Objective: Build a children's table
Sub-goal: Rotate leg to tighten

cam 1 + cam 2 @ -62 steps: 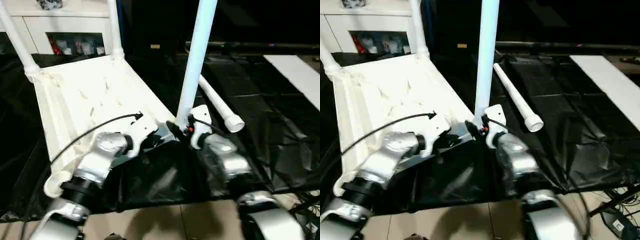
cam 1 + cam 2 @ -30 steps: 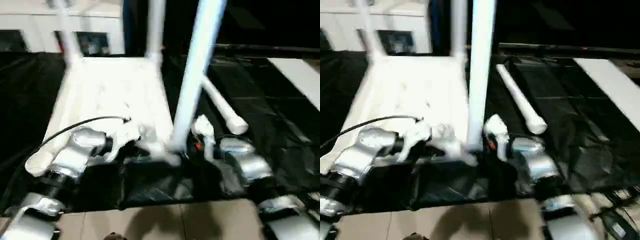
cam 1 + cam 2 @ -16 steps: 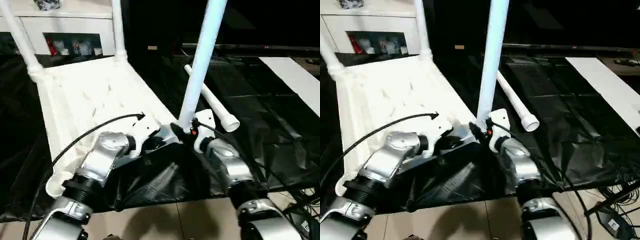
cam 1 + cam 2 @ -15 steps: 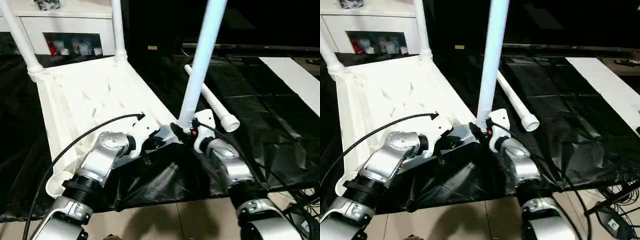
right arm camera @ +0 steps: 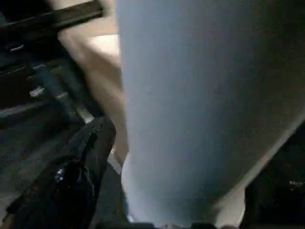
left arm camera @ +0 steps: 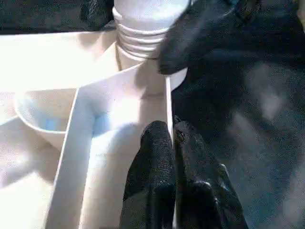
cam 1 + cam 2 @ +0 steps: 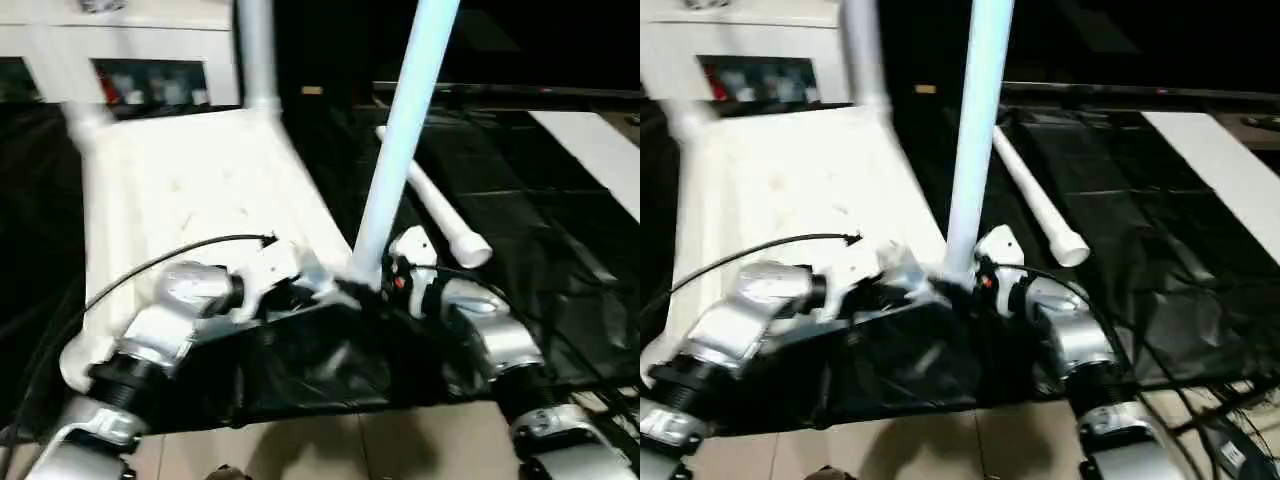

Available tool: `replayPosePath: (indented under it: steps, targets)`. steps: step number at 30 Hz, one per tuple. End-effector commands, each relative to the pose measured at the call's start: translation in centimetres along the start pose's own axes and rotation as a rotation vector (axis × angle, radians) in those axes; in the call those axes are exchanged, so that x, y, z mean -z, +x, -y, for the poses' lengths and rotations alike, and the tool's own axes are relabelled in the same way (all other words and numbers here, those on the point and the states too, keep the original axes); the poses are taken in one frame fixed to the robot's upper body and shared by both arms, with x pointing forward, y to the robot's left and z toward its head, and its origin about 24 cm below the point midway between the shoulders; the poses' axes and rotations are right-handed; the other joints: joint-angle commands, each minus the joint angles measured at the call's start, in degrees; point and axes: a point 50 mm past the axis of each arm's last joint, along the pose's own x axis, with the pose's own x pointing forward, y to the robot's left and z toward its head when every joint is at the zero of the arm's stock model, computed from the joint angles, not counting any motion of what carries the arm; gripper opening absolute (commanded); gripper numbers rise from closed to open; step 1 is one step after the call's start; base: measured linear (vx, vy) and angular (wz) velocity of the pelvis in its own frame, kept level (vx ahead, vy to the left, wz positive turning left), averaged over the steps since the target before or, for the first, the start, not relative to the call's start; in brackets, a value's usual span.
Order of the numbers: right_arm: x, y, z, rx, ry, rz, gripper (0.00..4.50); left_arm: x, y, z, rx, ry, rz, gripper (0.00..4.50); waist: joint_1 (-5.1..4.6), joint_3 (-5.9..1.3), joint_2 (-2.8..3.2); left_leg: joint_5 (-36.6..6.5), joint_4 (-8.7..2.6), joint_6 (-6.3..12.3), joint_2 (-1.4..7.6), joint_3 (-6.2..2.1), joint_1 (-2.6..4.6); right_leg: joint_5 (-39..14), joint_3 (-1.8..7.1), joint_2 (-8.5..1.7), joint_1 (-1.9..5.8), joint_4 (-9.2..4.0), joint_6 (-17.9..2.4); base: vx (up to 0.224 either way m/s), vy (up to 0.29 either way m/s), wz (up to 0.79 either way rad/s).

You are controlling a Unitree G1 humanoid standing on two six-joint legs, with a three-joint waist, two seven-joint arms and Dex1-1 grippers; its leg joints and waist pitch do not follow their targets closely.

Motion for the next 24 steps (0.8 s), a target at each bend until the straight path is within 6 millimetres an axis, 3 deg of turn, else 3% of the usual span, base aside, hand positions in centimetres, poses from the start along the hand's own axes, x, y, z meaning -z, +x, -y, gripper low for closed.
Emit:
replayPosePath:
  steps: [1,2,6,15,20,22,23,24]
  targets:
    - [-0.4,0.2,-0.7,-0.113,-0.040,-0.014,3.82,-0.4,0.8,0.9,0.122,0.035,-0.002,0.00,-0.23,-3.35,0.60,-13.3,-3.40,2.01,0.55,0.35,0.84,-4.8,2.32,-2.41,2.70,-3.98,-13.0,0.000,0.000,0.00]
    - [-0.4,0.0,-0.8,-0.139,-0.045,-0.024,3.82,-0.3,0.6,0.8,0.133,0.037,-0.005,0.00,-0.04,-3.29,0.23,-13.7,-3.43,1.87,0.56,0.37,0.82,-6.8,2.37,-2.60,2.74,-4.07,-12.6,0.000,0.000,0.00]
    - [-0.4,-0.1,-1.2,-0.225,-0.052,-0.056,3.66,-0.1,-0.2,0.7,0.166,0.044,-0.016,0.00,0.02,-3.26,-0.22,-13.3,-3.43,1.71,0.65,0.39,0.81,-7.6,2.38,-2.65,2.69,-4.02,-12.3,0.000,0.000,0.00]
    - [-0.3,0.2,-1.9,-0.302,-0.020,-0.059,2.92,0.1,-1.0,0.7,0.203,0.021,-0.006,0.00,0.21,-3.32,-0.03,-12.6,-3.35,1.30,0.63,0.46,0.89,-6.5,2.38,-2.64,2.66,-3.77,-12.9,0.000,0.000,0.00]
    - [0.3,0.6,-1.5,-0.164,0.032,-0.060,2.71,-0.2,-0.1,0.6,0.139,-0.025,0.022,0.00,0.22,-3.22,0.06,-12.4,-3.44,0.87,0.58,0.39,0.85,-6.2,2.38,-2.64,2.64,-3.74,-12.9,0.000,0.000,0.00]
    - [0.8,1.2,-1.1,-0.060,0.054,-0.061,2.69,-0.3,0.6,0.5,0.090,-0.045,0.017,0.00,0.02,-2.99,0.05,-15.7,-3.66,-0.39,0.55,0.27,1.02,-12.1,2.42,-2.93,2.46,-4.40,-11.8,0.000,0.000,0.00]
    - [1.1,1.7,-0.7,0.043,0.085,-0.062,2.69,-0.4,1.2,0.4,0.047,-0.067,0.017,0.00,0.16,-2.95,0.34,-16.4,-3.73,-0.61,0.51,0.14,1.11,-13.7,2.39,-3.02,2.42,-4.56,-11.4,0.000,0.000,0.00]
    - [1.3,2.0,-0.4,0.120,0.105,-0.060,2.68,-0.5,1.6,0.4,0.020,-0.080,0.022,0.00,-0.32,-2.70,0.10,-17.5,-3.96,-1.51,0.52,0.07,0.91,-16.7,2.43,-2.97,2.31,-4.83,-10.5,0.000,0.000,0.00]
